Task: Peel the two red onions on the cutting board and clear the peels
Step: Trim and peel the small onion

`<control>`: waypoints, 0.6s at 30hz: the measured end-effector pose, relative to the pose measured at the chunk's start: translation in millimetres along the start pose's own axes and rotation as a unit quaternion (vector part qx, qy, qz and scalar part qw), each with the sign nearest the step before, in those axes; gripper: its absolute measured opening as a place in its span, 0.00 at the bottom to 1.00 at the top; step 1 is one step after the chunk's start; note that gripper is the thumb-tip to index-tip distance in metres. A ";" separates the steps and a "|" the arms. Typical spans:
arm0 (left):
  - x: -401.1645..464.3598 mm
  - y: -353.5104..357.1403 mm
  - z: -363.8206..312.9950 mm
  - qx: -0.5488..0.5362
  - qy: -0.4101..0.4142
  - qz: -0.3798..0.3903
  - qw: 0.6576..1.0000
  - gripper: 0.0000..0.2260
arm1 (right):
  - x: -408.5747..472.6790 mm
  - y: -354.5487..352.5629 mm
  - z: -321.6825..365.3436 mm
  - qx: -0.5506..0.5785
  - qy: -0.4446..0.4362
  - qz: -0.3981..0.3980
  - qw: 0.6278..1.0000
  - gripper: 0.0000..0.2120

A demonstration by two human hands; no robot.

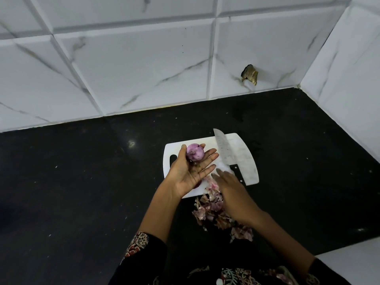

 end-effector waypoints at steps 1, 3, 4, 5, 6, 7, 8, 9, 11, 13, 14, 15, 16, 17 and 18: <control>0.4 -0.3 0.2 0.000 -0.001 -0.002 1.000 0.25 | -2.0 11.5 2.6 -0.041 -0.018 0.029 0.999 0.34; 1.1 -1.1 -0.2 0.002 -0.001 -0.007 1.000 0.25 | -9.7 32.0 9.0 -0.077 -0.055 0.075 0.993 0.35; 1.3 -1.8 -1.2 0.004 0.000 -0.010 1.000 0.26 | -13.3 38.2 12.2 -0.076 -0.071 0.083 0.991 0.34; 1.2 -2.1 -1.8 0.005 -0.001 -0.012 1.000 0.26 | -16.4 39.4 14.6 -0.068 -0.084 0.077 0.991 0.32; 0.6 -2.3 -2.4 0.005 -0.002 -0.012 1.000 0.27 | -19.0 35.0 16.8 -0.055 -0.092 0.058 0.993 0.30; -0.5 -2.3 -3.0 0.006 -0.002 -0.014 1.000 0.27 | -20.4 27.1 17.4 -0.042 -0.095 0.030 0.994 0.26; -1.7 -2.7 -3.1 0.008 -0.002 -0.015 1.000 0.28 | -21.1 15.0 18.5 -0.032 -0.098 -0.008 0.995 0.21; -2.6 -2.3 -3.1 0.014 -0.001 -0.016 1.000 0.29 | -20.9 0.5 18.2 -0.016 -0.096 -0.056 0.994 0.15; -3.8 -0.8 -1.4 0.031 -0.001 -0.015 0.999 0.32 | -19.0 -32.3 12.1 0.053 -0.059 -0.151 0.985 0.07; -4.4 2.4 0.1 0.044 0.000 -0.008 0.999 0.34 | -13.4 -58.8 3.7 0.139 -0.005 -0.215 0.967 0.03; -3.7 4.4 0.8 0.052 0.000 -0.002 0.999 0.35 | -10.0 -72.3 3.0 0.178 0.010 -0.244 0.953 0.02; -3.0 6.3 1.6 0.063 0.001 0.003 0.998 0.35 | -6.9 -85.8 3.9 0.210 0.018 -0.272 0.939 0.02; -2.3 7.1 2.0 0.076 0.004 0.003 0.997 0.36 | -4.0 -98.3 7.0 0.238 0.021 -0.294 0.925 0.03; -2.1 6.9 2.2 0.087 0.008 -0.003 0.996 0.36 | -0.7 -108.0 10.4 0.264 0.023 -0.306 0.914 0.04; -2.3 6.1 2.0 0.098 0.014 -0.012 0.995 0.35 | 2.8 -115.1 14.7 0.288 0.023 -0.310 0.906 0.04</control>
Point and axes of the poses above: each hand's wrist, its own x-axis towards the middle knuckle, its own y-axis out of the palm, z = x × y, the point moved 10 cm from there along x, towards the middle knuckle, and after that the axes turned 7 degrees about -z, right-handed, at the moved point
